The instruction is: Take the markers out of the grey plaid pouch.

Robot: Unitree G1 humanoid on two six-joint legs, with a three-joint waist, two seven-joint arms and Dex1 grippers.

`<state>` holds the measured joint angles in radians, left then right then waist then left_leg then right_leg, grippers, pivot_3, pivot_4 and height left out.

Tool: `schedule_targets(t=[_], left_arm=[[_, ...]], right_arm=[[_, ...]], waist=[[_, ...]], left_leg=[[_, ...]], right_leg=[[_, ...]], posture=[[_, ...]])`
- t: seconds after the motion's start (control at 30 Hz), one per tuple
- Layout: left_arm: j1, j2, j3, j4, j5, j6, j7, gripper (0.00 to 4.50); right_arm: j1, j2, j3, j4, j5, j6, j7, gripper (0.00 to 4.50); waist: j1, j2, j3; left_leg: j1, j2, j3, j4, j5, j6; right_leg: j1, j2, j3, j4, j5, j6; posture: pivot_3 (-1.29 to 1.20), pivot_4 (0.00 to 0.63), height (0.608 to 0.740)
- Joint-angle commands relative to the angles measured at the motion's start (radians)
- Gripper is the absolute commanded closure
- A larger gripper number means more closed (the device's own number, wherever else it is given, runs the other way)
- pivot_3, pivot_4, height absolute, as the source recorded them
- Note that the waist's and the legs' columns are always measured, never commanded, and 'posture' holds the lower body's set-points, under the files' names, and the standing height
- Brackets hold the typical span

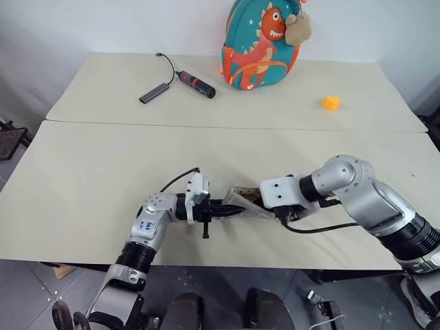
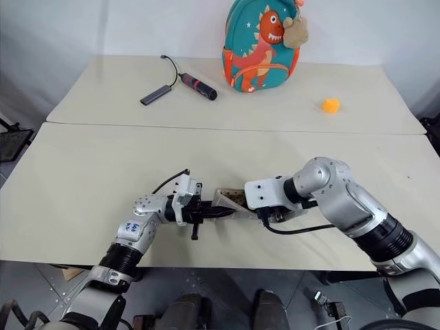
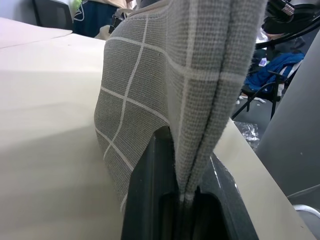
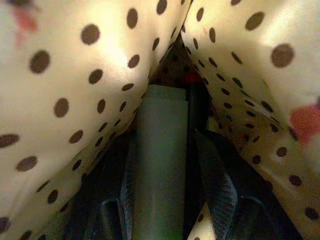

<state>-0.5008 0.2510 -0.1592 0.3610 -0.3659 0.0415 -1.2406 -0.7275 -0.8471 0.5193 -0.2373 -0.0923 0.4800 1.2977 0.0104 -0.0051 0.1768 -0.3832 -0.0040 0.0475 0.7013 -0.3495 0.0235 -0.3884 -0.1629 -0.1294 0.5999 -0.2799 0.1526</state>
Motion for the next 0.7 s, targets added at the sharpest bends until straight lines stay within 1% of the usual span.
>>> schedule_targets(t=[0.03,0.1,0.13,0.27,0.43,0.5,0.7], left_arm=[[0.01,-0.007,-0.002,-0.028,-0.004,-0.001,-0.005,4.5],[0.012,-0.007,-0.001,-0.031,-0.004,0.0,-0.004,4.5],[0.013,-0.007,0.0,-0.032,-0.005,0.001,-0.003,4.5],[0.013,-0.006,0.007,-0.03,-0.006,0.002,0.002,4.5],[0.015,-0.006,0.013,-0.032,-0.007,0.007,0.005,4.5],[0.015,-0.005,0.016,-0.034,-0.008,0.01,0.007,4.5],[0.019,0.0,0.022,-0.043,-0.011,0.018,0.01,4.5]], right_arm=[[0.015,0.031,0.012,0.057,-0.031,0.011,-0.023,3.47],[0.011,0.043,-0.009,0.061,-0.028,-0.002,-0.029,4.05],[0.009,0.046,-0.02,0.061,-0.026,-0.01,-0.031,4.1],[0.002,0.039,-0.094,0.057,0.028,-0.1,-0.017,4.1],[0.03,0.0,-0.159,0.081,0.07,-0.204,0.008,4.1],[0.058,-0.017,-0.211,0.106,0.141,-0.309,0.059,4.1],[0.078,-0.049,-0.294,0.234,0.206,-0.52,0.119,4.1]], waist=[[-0.005,0.0,0.0],[-0.009,0.0,0.0],[-0.01,0.0,0.0],[-0.011,0.0,0.0],[-0.009,0.0,0.0],[-0.007,0.0,0.0],[-0.01,0.0,0.0]], left_leg=[[0.0,0.0,0.0,0.0,0.0,0.0],[0.0,0.0,-0.002,0.0,0.0,0.0],[0.0,0.0,-0.002,0.0,0.0,0.0],[0.0,0.0,-0.004,0.0,0.0,-0.001],[-0.001,0.0,-0.004,-0.001,0.0,0.0],[-0.001,-0.001,-0.004,0.0,0.0,0.0],[-0.001,-0.001,-0.001,-0.001,0.0,0.0]], right_leg=[[0.0,0.0,0.0,0.0,0.0,0.0],[0.0,0.0,0.0,0.001,0.0,0.0],[0.0,0.0,0.0,0.001,0.0,0.0],[0.0,0.0,0.0,0.001,0.0,0.0],[-0.001,0.0,0.0,0.001,0.0,0.0],[-0.001,0.0,0.0,0.0,0.0,0.0],[-0.001,0.0,-0.001,0.0,0.0,0.0]], posture=[[0.0,0.15,0.74],[0.0,0.15,0.74],[0.0,0.15,0.74],[0.0,0.15,0.74],[0.0,0.15,0.74],[0.0,0.15,0.74],[0.0,0.15,0.74]])
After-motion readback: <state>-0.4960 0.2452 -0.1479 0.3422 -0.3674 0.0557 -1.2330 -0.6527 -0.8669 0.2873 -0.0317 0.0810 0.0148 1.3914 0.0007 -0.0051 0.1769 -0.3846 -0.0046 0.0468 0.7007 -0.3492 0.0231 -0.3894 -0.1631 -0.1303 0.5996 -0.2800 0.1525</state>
